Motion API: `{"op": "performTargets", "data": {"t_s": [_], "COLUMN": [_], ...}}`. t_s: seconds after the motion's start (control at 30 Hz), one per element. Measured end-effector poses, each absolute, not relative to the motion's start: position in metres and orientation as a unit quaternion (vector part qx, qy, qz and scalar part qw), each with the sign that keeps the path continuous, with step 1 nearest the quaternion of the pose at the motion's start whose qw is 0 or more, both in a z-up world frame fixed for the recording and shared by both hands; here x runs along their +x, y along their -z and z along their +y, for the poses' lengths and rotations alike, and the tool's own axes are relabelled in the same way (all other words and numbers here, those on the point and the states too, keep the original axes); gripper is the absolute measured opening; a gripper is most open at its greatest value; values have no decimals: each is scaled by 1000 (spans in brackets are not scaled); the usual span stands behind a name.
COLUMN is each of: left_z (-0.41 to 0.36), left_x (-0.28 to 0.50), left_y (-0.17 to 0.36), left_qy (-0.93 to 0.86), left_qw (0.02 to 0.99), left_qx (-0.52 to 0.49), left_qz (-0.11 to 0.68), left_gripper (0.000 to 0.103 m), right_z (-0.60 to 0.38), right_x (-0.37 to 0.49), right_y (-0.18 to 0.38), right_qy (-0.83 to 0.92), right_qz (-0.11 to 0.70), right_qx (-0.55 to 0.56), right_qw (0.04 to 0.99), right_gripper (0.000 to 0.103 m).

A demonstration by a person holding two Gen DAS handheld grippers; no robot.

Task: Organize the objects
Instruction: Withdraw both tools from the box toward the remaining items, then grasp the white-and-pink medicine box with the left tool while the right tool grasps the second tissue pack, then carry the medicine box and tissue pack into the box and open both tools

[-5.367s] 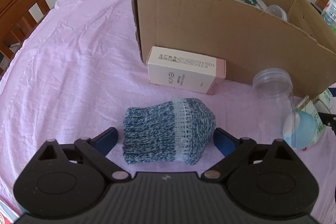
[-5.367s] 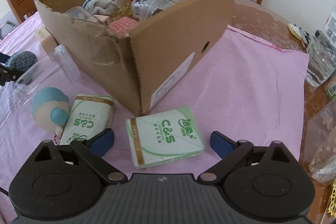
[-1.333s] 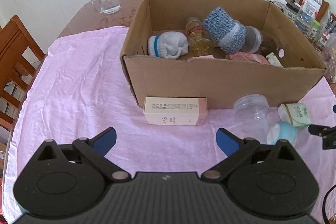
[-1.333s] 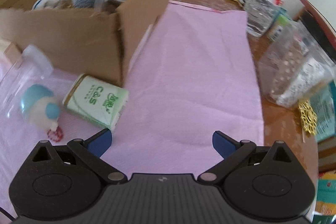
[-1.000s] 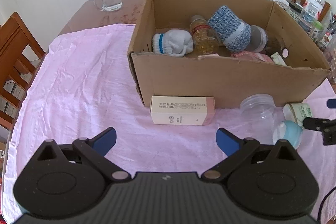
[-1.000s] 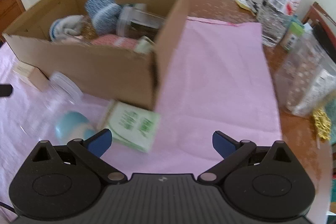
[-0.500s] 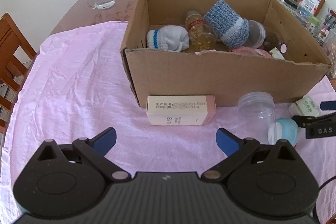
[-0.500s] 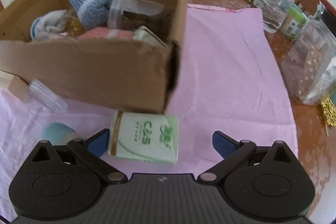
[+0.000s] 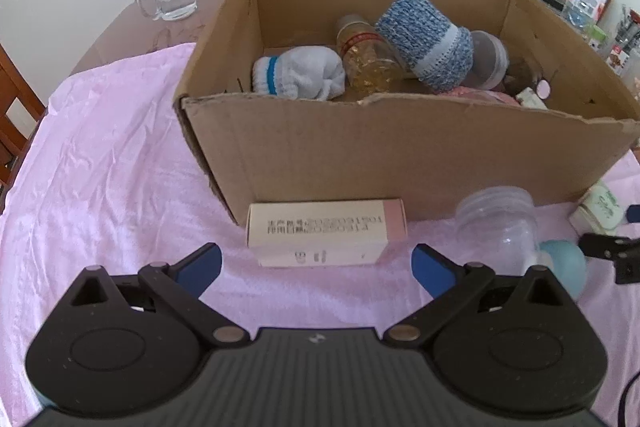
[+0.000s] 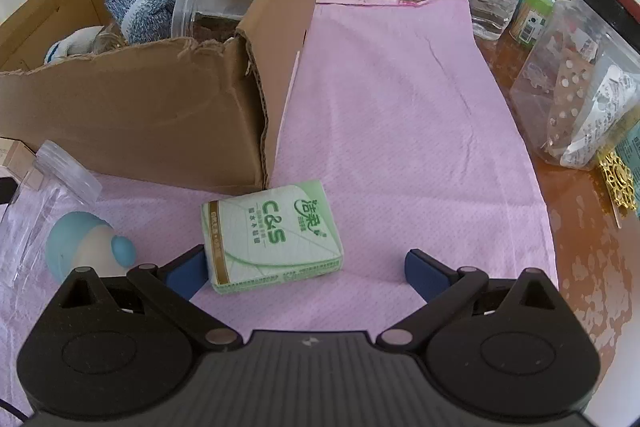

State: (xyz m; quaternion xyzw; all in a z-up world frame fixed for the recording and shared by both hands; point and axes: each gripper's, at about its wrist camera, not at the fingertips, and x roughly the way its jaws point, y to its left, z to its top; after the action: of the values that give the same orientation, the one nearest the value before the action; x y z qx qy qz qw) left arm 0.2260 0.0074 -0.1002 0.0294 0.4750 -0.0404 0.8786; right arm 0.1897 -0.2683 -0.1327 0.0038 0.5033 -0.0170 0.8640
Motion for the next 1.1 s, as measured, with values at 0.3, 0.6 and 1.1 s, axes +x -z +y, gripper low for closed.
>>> {"op": "performTargets", "data": {"t_s": [0.3,0.6,1.1], "left_z": [4,5,6], "left_x": [236,236,234], "left_y": [112,114,113], "left_qy": [31,21,32], "left_qw": [883,886,887], "left_qx": [17,3,11], "left_qz": [468,463,461], "left_gripper": [100,90,79], "right_z": [-268,-257,-253], "right_x": [188,191,186], "right_y": [134,133,124], "right_qy": [13,-24,-39], "right_qz": [492,479,472], "right_qx": [2,-18,-29], "right_qw": [870,877,880], "right_gripper": [103,100,70]}}
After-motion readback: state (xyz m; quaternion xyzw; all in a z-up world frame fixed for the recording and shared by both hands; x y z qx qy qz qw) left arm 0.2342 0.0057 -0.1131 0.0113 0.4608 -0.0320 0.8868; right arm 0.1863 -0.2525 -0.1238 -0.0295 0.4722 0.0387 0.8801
